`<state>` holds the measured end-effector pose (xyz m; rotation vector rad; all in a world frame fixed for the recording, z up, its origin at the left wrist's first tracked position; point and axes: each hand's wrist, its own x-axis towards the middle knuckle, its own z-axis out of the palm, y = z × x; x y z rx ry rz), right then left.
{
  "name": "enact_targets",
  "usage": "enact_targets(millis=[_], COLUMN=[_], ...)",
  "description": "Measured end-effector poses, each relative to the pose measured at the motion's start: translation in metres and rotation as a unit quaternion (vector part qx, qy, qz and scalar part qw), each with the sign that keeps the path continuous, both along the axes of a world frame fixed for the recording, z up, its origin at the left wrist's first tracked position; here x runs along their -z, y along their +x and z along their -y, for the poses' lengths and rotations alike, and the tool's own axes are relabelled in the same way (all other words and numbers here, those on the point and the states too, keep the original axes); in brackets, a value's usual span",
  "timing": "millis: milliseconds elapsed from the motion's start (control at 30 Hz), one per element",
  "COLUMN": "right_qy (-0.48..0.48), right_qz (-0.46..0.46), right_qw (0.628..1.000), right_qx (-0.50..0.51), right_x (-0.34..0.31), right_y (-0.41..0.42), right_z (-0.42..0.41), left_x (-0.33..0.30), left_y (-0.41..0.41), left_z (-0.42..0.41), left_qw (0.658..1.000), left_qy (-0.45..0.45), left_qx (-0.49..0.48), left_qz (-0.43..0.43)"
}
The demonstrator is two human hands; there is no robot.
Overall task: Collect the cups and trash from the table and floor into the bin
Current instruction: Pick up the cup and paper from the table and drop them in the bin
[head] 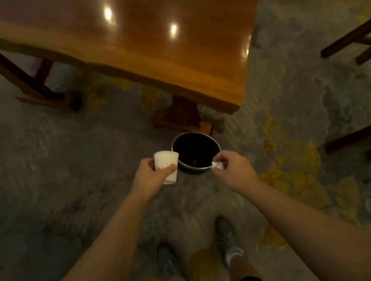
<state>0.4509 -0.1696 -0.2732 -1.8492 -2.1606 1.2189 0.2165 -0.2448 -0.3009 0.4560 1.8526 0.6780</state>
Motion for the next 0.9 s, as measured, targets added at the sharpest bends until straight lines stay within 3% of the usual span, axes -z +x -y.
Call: enact_targets(millis=[300, 500, 700, 900], right_qy=[-0.074, -0.127, -0.151, -0.130], right_qz=[0.002, -0.009, -0.004, 0.004], right_qw=[0.996, 0.989, 0.985, 0.991], right_qx=[0.050, 0.077, 0.083, 0.024], right_x=[0.164, 0.248, 0.290, 0.279], right_y=[0.038, 0.032, 0.020, 0.010], right_z=[-0.098, -0.137, -0.150, -0.137], left_x=[0.154, 0.232, 0.283, 0.279], left_y=[0.059, 0.067, 0.063, 0.043], left_z=[-0.120, -0.160, -0.162, -0.129], left_qw=[0.999, 0.999, 0.998, 0.993], left_qy=[-0.024, -0.040, -0.064, -0.067], left_qx=[0.036, -0.020, -0.012, 0.044], left_qz=[-0.020, -0.016, -0.017, -0.084])
